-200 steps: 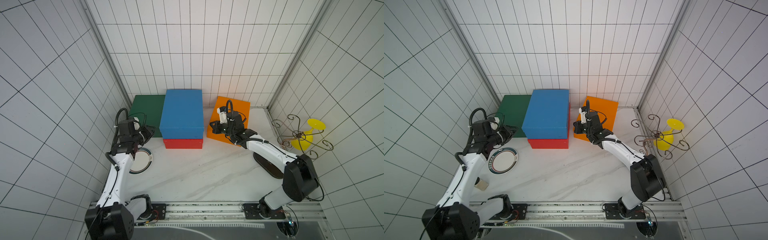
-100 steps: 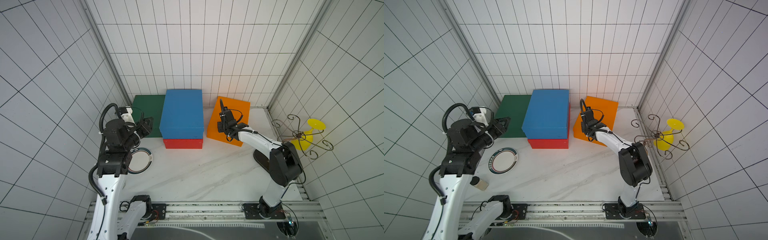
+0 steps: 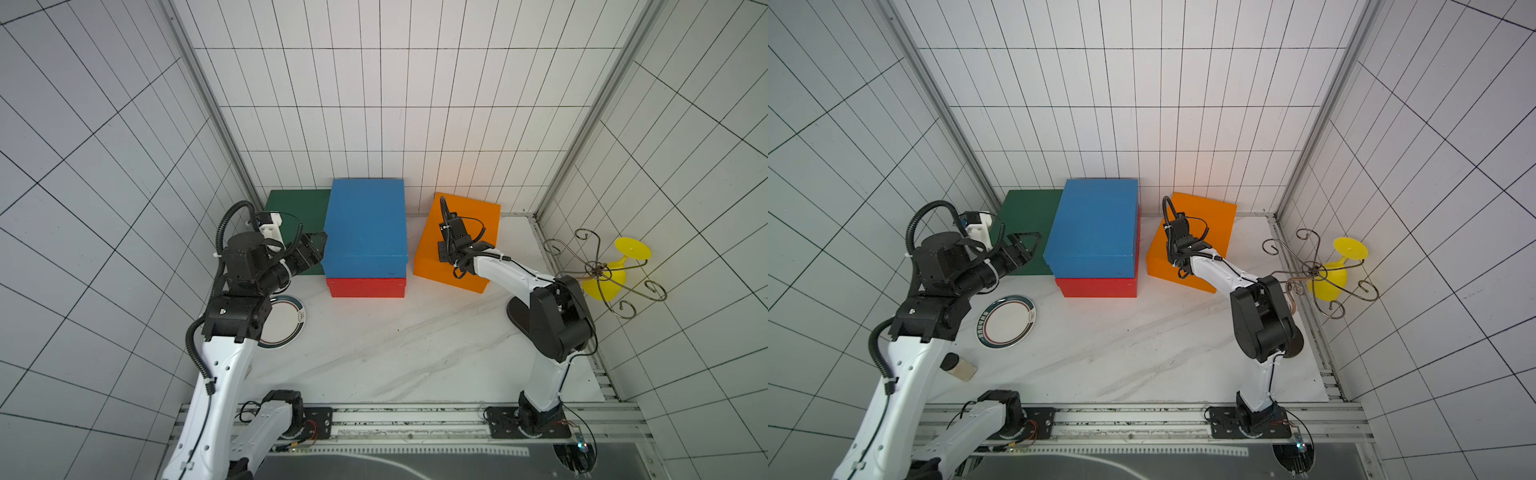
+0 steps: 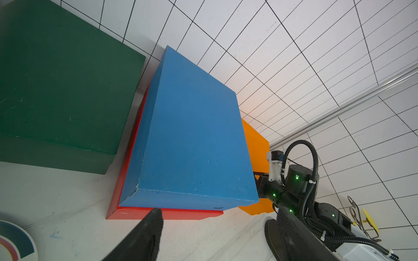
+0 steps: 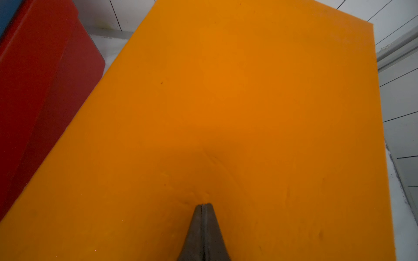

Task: Stack the shoeboxes
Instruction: Move the shoebox to the center of the board.

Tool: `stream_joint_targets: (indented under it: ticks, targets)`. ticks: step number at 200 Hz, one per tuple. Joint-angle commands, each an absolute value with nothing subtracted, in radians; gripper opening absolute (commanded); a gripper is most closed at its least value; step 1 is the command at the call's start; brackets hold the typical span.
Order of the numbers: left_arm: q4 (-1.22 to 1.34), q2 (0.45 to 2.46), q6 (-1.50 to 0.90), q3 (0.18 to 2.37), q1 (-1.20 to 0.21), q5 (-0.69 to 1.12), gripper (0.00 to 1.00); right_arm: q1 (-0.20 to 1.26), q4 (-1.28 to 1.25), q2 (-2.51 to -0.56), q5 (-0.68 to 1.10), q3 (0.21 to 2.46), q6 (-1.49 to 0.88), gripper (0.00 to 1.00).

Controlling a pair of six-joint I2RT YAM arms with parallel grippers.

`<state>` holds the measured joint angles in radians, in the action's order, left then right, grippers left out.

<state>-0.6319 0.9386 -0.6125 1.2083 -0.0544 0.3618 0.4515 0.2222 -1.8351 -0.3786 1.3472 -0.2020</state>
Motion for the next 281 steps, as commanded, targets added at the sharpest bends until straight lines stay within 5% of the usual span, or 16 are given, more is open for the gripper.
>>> stream_joint_targets:
  ticks: [1,116,165,219,252,264,281]
  targets:
    - [-0.606,0.946,-0.613,1.237,-0.076,0.358,0.8,0.45,0.261,-1.778,-0.325,1.169,-0.249,0.0]
    - [-0.587,1.047,-0.581,1.243,-0.353,0.22,0.8,0.67,0.342,-1.311,-0.174,0.611,-0.504,0.0]
    - [-0.589,1.028,-0.581,1.181,-0.374,0.227,0.8,0.784,0.547,-1.049,-0.154,0.594,-0.608,0.0]
    - [-0.651,0.996,-0.559,1.076,-0.398,0.198,0.82,1.103,0.679,-1.056,-0.211,0.652,-0.852,0.0]
    - [-0.687,0.954,-0.536,1.003,-0.414,0.196,0.82,1.128,0.701,-0.958,-0.27,0.742,-0.869,0.0]
    - [-0.693,0.935,-0.521,0.976,-0.422,0.2,0.81,1.111,0.721,-0.907,-0.307,0.788,-0.856,0.09]
    - [-0.695,0.917,-0.51,0.935,-0.447,0.209,0.78,1.036,0.735,-0.846,-0.31,0.831,-0.828,0.46]
